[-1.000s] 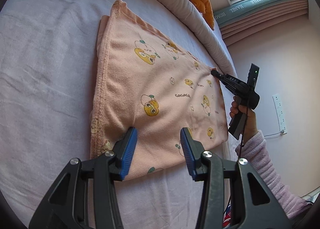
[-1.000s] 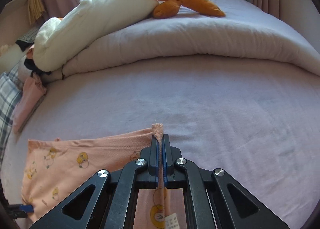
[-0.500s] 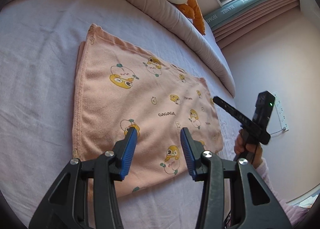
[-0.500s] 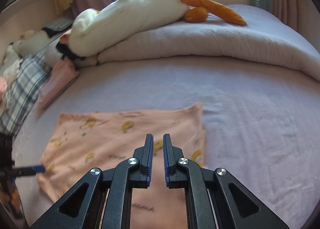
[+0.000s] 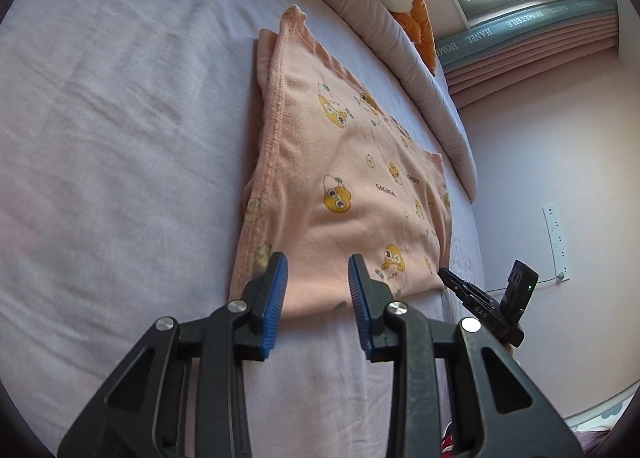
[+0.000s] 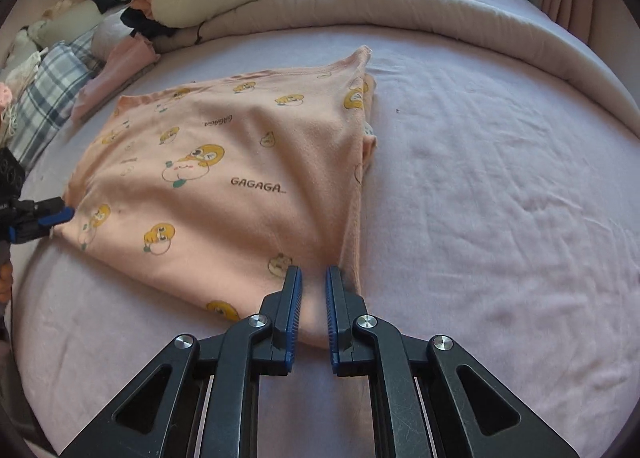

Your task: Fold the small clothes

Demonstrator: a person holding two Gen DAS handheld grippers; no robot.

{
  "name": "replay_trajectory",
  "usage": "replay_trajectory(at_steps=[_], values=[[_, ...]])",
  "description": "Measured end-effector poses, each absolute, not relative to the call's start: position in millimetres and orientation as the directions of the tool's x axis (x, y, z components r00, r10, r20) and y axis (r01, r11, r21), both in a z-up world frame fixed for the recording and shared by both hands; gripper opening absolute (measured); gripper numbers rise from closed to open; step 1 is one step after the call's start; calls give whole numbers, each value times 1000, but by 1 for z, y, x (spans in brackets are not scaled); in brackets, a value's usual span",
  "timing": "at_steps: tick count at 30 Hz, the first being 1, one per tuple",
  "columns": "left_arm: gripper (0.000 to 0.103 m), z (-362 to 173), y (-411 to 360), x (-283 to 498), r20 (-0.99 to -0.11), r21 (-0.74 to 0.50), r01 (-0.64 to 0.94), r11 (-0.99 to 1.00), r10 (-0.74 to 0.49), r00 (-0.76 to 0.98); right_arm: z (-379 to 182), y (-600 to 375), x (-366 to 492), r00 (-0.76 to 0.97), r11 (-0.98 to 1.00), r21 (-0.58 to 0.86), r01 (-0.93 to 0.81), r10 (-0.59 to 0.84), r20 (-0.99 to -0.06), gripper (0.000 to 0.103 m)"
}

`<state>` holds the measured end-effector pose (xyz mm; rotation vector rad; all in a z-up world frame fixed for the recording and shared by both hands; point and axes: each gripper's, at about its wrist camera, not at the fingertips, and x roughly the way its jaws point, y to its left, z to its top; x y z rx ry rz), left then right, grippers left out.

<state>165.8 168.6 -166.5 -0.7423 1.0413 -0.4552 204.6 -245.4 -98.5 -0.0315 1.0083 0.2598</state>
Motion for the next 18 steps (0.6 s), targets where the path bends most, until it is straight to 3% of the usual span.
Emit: replay_trajectory(at_steps=[2,4,6,7,8,11,18], values=[[39,-157,169,153,-624,-710,9,704,-635,455,-93,-248,199,491,971,123,-205,210,-845,7],[62,-147,167,138,-650,-668,23,744,-598,470,-89,-249,187,498,972,135,-193,216,-840,11],[66,-142,170,126,-650,-655,34,755,-585,484,-82,-247,176,516,970,138,-198,223,-827,32],[66,-142,172,124,-647,-660,30,751,-588,485,-79,-246,172,525,970,142,-198,227,-820,48],[66,-142,174,121,-645,-665,21,747,-588,488,-77,-244,170,531,968,152,-201,238,-813,53],[66,-149,184,122,-640,-686,-25,727,-586,497,-75,-236,168,522,956,197,-216,284,-804,53],[66,-167,193,145,-526,-816,-82,573,-676,516,-84,-193,180,477,913,304,-272,403,-781,53]])
